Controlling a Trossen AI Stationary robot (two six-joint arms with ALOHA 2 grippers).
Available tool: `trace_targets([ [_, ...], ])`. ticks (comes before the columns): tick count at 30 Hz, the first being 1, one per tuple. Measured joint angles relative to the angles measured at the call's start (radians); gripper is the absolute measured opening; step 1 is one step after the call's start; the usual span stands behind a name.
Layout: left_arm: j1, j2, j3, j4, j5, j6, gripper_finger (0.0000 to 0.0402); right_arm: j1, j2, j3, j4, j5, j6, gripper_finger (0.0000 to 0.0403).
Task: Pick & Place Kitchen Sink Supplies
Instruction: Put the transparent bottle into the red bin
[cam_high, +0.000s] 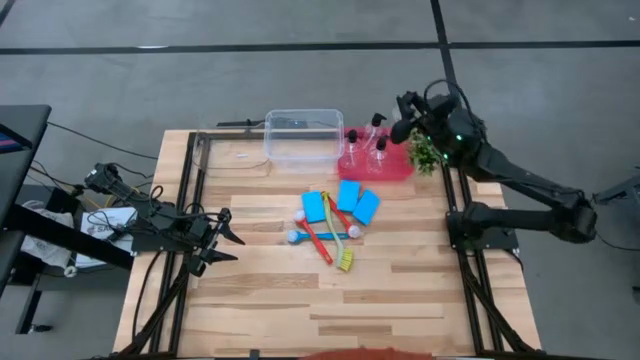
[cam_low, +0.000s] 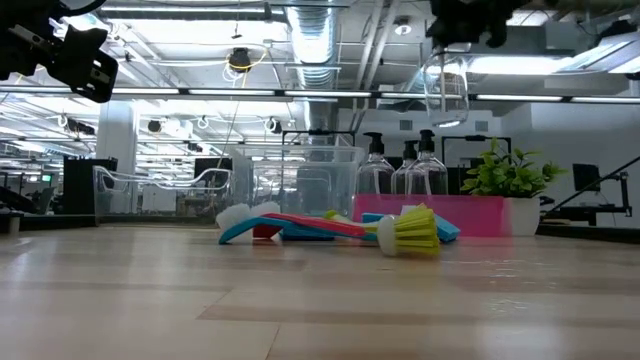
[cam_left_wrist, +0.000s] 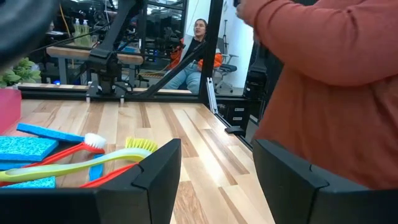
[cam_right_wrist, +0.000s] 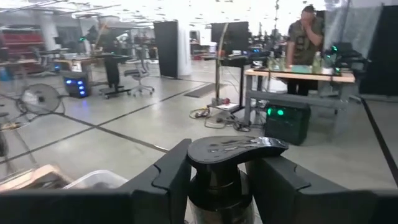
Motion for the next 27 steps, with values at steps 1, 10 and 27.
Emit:
trace_targets([
  [1,0.000,0.000,0.000,0.000,0.000,0.000,0.0202,-0.026,0.017,0.000,0.012,-0.014,0.006,0.0135],
  [10,0.000,0.000,0.000,0.000,0.000,0.000,0.0202,-0.143,0.125,0.000,0.062,-0.040,0.051,0.0126],
  [27,0.000,0.000,0.000,0.000,0.000,0.000,0.0202,-0.185,0.173,-0.004,0.037,-0.038,0.103,0.0133],
])
